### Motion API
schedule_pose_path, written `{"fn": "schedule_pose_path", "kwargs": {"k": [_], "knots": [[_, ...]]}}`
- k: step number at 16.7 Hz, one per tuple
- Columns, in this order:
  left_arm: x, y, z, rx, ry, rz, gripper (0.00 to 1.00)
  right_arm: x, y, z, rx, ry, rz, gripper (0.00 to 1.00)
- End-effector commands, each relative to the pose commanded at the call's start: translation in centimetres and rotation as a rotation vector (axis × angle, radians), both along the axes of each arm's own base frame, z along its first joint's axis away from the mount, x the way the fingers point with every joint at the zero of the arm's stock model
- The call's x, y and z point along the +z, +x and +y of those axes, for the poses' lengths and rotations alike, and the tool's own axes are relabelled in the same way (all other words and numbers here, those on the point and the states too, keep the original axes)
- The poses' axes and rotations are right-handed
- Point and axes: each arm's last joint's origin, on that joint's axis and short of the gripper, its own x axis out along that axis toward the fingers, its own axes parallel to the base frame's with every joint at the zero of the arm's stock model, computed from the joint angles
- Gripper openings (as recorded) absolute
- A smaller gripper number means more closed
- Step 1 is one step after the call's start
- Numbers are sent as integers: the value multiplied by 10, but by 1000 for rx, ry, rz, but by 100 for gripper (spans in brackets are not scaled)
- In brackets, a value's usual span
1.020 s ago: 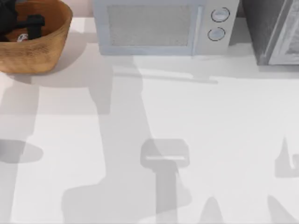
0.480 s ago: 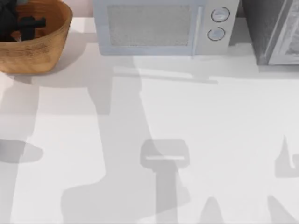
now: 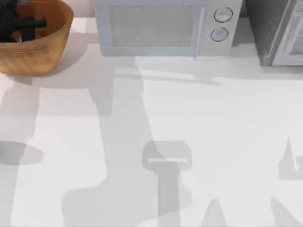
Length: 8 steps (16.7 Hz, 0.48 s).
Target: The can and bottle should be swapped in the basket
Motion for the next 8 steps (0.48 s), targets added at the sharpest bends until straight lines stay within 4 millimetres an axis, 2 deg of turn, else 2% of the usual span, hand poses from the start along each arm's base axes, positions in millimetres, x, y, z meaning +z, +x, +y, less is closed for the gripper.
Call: {"fn": "schedule_pose_path", "kwargs": {"k": [4, 6, 8], "knots": [[11, -6, 3, 21, 8, -3, 0, 0, 0, 0, 0, 0, 0, 100], [30, -15, 4, 40, 22, -24, 0, 0, 0, 0, 0, 0, 0, 100], [60, -31, 3, 56, 42, -71, 0, 0, 0, 0, 0, 0, 0, 100]]}}
